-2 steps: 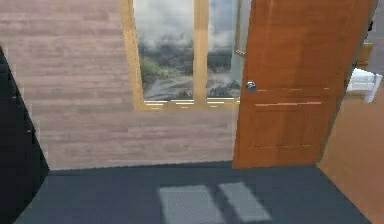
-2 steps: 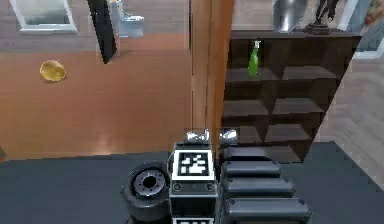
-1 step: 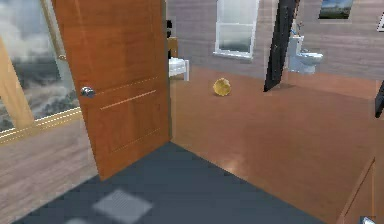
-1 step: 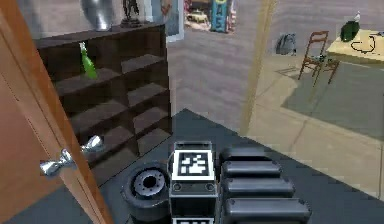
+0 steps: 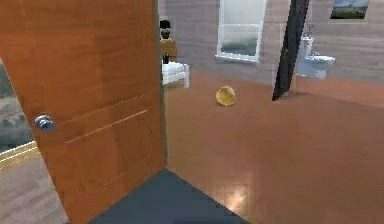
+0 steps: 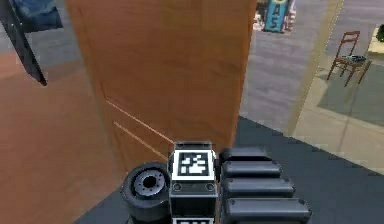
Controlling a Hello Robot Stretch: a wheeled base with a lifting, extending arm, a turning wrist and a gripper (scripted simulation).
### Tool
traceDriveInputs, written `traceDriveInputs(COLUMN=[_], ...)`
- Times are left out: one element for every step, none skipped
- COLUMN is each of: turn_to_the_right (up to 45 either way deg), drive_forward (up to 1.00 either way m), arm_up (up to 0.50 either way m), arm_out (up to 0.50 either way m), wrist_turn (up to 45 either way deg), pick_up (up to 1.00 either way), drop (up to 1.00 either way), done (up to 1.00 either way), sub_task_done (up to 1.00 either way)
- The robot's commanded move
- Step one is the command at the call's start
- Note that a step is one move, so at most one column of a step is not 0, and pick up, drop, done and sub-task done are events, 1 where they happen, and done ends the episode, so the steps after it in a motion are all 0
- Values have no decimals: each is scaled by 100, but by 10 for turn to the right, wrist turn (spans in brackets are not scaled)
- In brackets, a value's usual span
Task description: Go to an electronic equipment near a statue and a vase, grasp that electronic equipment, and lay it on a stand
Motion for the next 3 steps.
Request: traceDriveInputs(turn_to_the_right=[390,0,30], drive_forward=[0,100,0], arm_up=[0,0,0], arm_out=[0,0,0], wrist_turn=[0,0,0], pick_up=[0,0,0], drop=[0,0,0], done=[0,0,0], sub_task_done=[0,0,0])
